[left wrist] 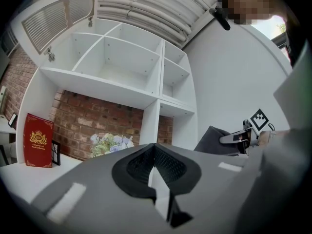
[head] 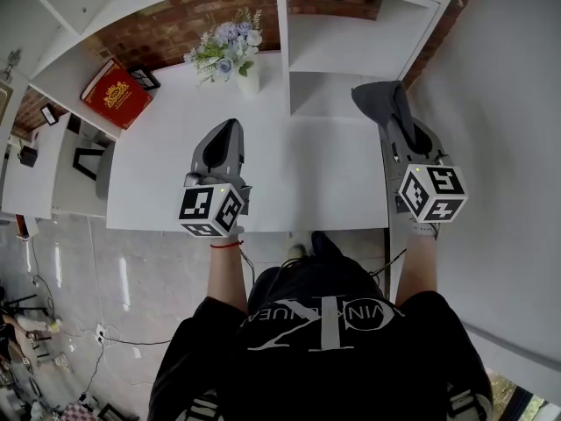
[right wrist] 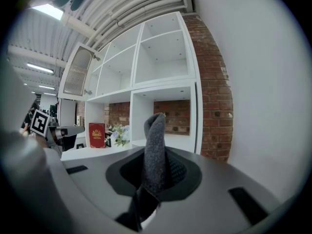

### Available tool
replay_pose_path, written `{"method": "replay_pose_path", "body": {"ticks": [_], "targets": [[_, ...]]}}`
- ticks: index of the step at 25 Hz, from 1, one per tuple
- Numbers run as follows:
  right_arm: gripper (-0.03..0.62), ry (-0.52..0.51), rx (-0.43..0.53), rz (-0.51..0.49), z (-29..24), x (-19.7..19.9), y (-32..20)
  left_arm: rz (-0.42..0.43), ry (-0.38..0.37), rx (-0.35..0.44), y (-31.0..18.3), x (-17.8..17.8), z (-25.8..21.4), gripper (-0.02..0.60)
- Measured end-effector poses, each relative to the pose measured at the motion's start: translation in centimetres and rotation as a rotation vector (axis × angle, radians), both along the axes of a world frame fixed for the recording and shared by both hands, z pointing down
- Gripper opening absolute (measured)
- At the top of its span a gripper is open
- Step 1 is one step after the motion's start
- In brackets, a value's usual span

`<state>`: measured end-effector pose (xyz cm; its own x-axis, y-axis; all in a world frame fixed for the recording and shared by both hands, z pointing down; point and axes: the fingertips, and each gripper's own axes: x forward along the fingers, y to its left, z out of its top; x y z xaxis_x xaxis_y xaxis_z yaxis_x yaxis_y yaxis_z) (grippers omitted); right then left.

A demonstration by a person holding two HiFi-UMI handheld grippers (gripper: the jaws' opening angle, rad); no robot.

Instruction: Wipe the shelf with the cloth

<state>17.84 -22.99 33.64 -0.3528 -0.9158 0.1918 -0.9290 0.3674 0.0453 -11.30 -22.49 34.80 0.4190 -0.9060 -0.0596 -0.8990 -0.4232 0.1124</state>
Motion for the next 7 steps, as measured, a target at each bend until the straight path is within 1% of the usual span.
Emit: {"method": "replay_pose_path", "body": {"ticks": [7], "targets": [[0.061, 0.01, -0.013, -0.005, 0.6, -0.04, 0.33, 0.002, -0.002, -0.003, 0.29, 0.24, 0.27, 0.011]]}}
